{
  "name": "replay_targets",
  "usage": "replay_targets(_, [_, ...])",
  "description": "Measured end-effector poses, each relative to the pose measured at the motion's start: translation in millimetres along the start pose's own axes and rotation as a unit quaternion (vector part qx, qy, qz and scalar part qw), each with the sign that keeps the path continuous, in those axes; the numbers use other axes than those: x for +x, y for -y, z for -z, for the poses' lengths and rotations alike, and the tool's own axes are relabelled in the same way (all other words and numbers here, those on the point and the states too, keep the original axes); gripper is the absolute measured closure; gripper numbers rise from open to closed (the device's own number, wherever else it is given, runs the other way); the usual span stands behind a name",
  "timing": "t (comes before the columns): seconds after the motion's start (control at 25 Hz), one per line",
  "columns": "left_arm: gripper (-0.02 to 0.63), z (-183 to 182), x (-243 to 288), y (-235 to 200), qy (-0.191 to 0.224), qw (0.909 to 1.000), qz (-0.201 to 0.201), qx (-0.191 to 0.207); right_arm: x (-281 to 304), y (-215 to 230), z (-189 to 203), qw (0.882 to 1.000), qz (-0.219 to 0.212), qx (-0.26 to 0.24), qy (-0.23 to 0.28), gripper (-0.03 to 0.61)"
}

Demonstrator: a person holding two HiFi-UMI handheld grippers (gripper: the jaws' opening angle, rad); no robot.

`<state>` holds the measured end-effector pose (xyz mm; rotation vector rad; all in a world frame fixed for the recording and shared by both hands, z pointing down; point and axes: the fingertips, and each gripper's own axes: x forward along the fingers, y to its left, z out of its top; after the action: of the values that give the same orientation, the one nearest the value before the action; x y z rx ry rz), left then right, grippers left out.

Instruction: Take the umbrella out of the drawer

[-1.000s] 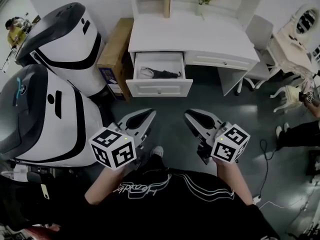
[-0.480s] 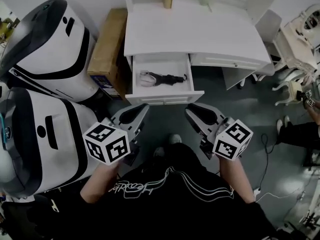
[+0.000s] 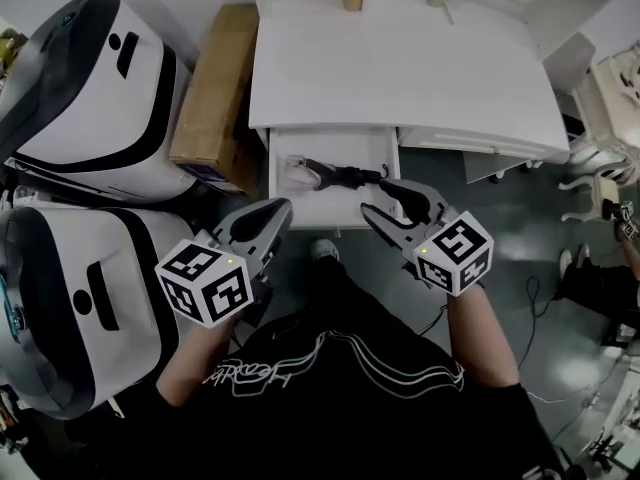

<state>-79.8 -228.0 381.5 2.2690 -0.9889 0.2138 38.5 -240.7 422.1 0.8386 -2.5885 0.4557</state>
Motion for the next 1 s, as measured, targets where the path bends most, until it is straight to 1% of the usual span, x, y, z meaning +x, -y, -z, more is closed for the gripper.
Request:
replay_targets(0.12, [0.595, -11.7, 21.2, -24.0, -0.012, 0.9999, -0.006, -0.01, 43.2, 30.4, 19.7, 0.995, -0.012, -0.058, -0.079, 0.363])
replay_targets(0.2, [0.595, -16.5, 34.4, -39.2, -0.017, 0.9997, -0.008, -0.016, 68.8, 44.9, 35.5, 0.989, -0.027, -0.077, -0.12, 0.357])
replay_targets(0.28, [0.595, -18.3, 45.6, -53.9, -0.019, 0.9994, -0.011, -0.028, 92.7, 53.5, 50.5, 0.982, -0.049, -0.095, -0.153, 0.353])
replay_targets(0.36, [0.595, -15.7, 53.0, -66.8, -0.023, 0.9987, -0.015, -0.042, 115.9, 58.1, 67.7, 0.972, -0.071, -0.12, -0.19, 0.347])
replay_targets(0.48, [0.595, -9.2, 60.2, -89.5, -0.032, 0.9974, -0.023, -0.061, 151.4, 68.7, 97.6, 0.948, -0.087, -0.175, -0.252, 0.342])
replay_targets(0.6, [0.595, -7.1, 63.5, -111.8, -0.033, 0.9959, -0.035, -0.077, 182.9, 79.7, 135.9, 0.916, -0.1, -0.228, -0.315, 0.342])
replay_targets(0.68, [0.595, -6.1, 63.8, -124.0, -0.035, 0.995, -0.047, -0.082, 198.4, 84.1, 162.0, 0.895, -0.111, -0.249, -0.352, 0.339])
replay_targets(0.76, [0.595, -5.2, 65.6, -135.6, -0.037, 0.9944, -0.059, -0.079, 212.4, 91.4, 182.2, 0.878, -0.114, -0.264, -0.382, 0.337])
replay_targets(0.8, [0.595, -4.8, 66.6, -140.7, -0.038, 0.9941, -0.064, -0.079, 219.0, 95.5, 188.7, 0.872, -0.113, -0.271, -0.392, 0.337])
replay_targets(0.84, [0.595, -4.5, 67.4, -145.0, -0.038, 0.9938, -0.066, -0.081, 225.3, 99.1, 193.1, 0.868, -0.111, -0.276, -0.398, 0.337])
replay_targets(0.92, [0.595, -3.7, 68.1, -152.4, -0.039, 0.9928, -0.071, -0.088, 236.4, 104.2, 199.5, 0.863, -0.107, -0.284, -0.403, 0.337])
replay_targets(1.0, [0.595, -1.3, 68.0, -159.2, -0.041, 0.9919, -0.077, -0.093, 244.8, 107.4, 205.5, 0.855, -0.108, -0.3, -0.409, 0.336])
